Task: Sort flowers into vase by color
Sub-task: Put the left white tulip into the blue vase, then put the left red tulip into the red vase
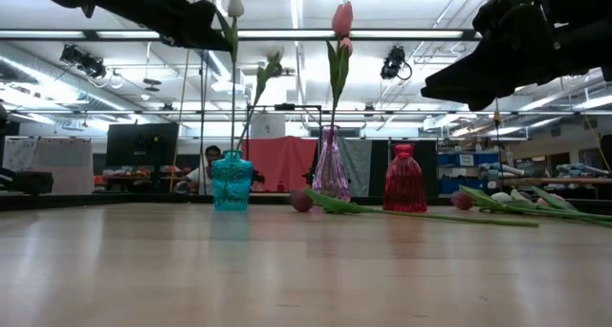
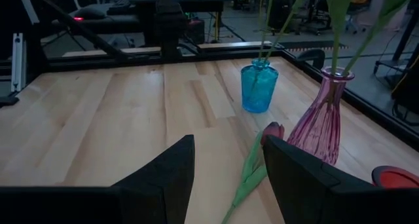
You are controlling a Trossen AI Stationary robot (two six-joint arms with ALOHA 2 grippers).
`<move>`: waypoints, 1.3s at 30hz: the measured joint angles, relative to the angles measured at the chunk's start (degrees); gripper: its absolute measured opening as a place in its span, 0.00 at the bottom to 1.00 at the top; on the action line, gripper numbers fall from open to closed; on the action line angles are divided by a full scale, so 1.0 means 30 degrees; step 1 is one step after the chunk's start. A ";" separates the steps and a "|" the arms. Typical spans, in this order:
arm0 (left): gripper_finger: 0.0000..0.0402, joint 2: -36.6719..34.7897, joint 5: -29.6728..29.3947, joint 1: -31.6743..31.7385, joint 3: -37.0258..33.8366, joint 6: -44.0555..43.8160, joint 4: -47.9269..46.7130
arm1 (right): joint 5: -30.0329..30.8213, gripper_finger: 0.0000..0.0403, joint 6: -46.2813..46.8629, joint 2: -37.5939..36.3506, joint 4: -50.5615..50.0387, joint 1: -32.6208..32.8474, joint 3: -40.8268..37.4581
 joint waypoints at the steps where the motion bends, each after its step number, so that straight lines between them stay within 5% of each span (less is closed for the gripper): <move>1: 0.00 -0.0007 0.0071 -0.0013 0.0000 -0.0314 -0.0240 | 0.0030 0.48 -0.0019 0.0000 0.0007 0.0000 0.0000; 14: 0.09 0.1656 0.0334 -0.0029 0.0000 -0.2812 -0.2055 | 0.0325 0.48 -0.0201 0.0007 0.0368 0.0000 0.0000; 25: 0.46 0.1429 -0.0009 -0.0368 0.0587 -0.5922 -0.5501 | 0.0383 0.48 -0.0211 0.0007 0.0393 0.0000 0.0000; 33: 0.49 0.2670 0.1066 -0.4333 0.0911 -0.9530 -0.6126 | -0.0237 0.48 0.0920 0.0208 -0.1009 -0.0152 0.0000; 39: 0.47 0.6099 0.1132 -0.7007 0.0911 -1.2047 -0.2947 | -0.0189 0.47 0.2786 0.2662 -0.1290 -0.0273 0.0223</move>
